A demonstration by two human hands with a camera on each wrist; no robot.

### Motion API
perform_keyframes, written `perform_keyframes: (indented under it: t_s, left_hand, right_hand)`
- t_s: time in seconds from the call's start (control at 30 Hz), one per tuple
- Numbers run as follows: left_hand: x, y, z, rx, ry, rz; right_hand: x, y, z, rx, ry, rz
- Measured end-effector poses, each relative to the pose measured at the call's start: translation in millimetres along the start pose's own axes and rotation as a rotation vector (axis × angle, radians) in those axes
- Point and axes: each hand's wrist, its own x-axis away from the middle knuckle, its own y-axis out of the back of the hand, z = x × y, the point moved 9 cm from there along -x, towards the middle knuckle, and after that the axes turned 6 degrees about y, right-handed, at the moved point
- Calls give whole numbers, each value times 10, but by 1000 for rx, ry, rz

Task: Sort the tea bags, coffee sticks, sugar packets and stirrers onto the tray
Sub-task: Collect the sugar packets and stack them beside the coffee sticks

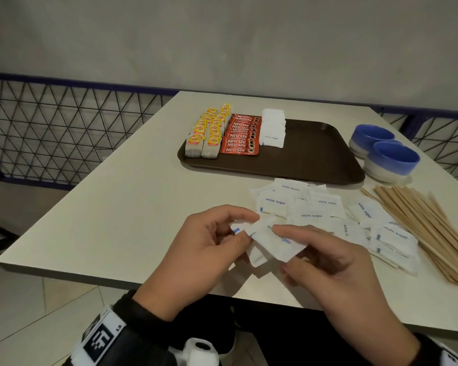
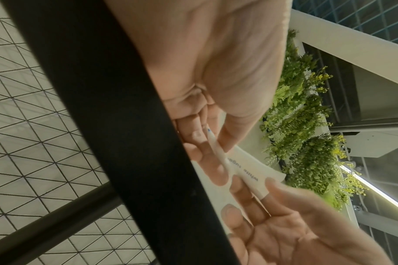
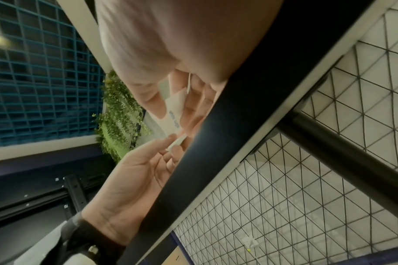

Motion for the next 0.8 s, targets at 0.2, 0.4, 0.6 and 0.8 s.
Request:
perform_keyframes:
  t_s: [0.2, 0.4, 0.6, 0.8]
  left_hand:
    - [22, 12, 17, 22, 26, 40]
    - [24, -48, -6, 100, 4, 55]
    - [31, -65, -10, 131, -6, 87]
    - [16, -56, 21, 56, -54, 74]
  right_hand:
    - [-3, -83, -29, 44, 5, 67]
    - [-25, -130, -131, 121, 4, 70]
    - [-48, -33, -293, 138, -122, -16]
    - [-50, -60, -344, -90, -215, 11]
